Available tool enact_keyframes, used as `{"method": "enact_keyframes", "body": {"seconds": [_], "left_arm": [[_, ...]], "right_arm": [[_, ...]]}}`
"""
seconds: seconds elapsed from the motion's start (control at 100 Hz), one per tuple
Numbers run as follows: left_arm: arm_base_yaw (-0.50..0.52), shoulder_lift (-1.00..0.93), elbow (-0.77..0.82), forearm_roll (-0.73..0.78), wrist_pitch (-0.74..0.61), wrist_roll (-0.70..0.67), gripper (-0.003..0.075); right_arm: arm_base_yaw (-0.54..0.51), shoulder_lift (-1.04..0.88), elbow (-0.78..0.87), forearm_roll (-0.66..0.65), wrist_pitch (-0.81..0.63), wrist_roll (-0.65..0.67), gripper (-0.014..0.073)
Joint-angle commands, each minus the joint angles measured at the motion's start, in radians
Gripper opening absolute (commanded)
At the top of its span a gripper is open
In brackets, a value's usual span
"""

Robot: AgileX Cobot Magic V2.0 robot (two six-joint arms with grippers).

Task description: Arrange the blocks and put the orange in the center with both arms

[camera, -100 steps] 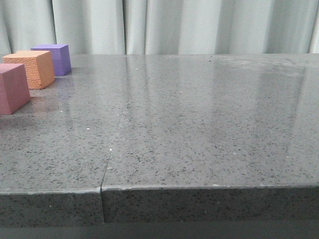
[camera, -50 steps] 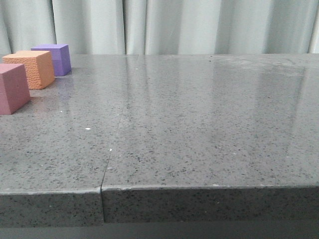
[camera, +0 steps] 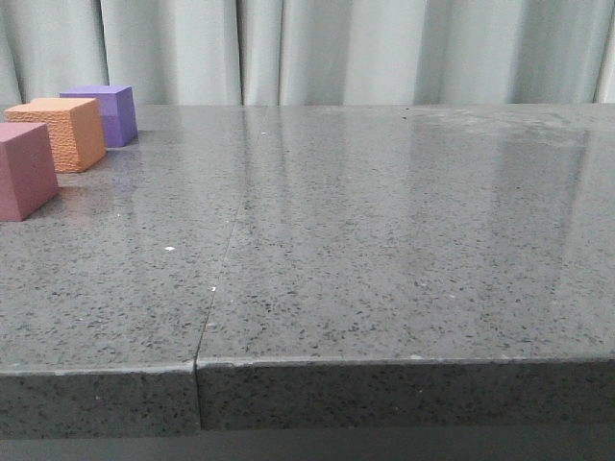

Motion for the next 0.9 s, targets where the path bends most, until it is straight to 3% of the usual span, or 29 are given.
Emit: {"method": "enact_keyframes", "body": {"seconds": [0.0,0.15,0.41,0.58,0.89], "left_arm": [[0.001,-0.020,-0.001,0.026,-0.135,0.001,-0.0020],[0.031,-0.069,0.062,0.008,-0.267,0.126,-0.0020],[0.161,-0.144,0.173,-0.196,-0.492,0.442,-0.0020],[0.200,-0.221,0.272,-0.273,-0.623,0.442,-0.0020],[0.211,-0.388,0.447,-0.277,-0.702,0.442,-0.0020]], "right_arm": [[0.003,0.002,-0.025,-0.009,-0.067,-0.008,-0.0070],[0.003,0.002,-0.025,-0.009,-0.067,-0.008,-0.0070],[0.003,0.002,-0.025,-0.009,-0.067,-0.008,-0.0070],[0.003,0.002,-0.025,-0.009,-0.067,-0.008,-0.0070],[0.003,0.002,-0.025,-0.009,-0.067,-0.008,-0.0070]]}}
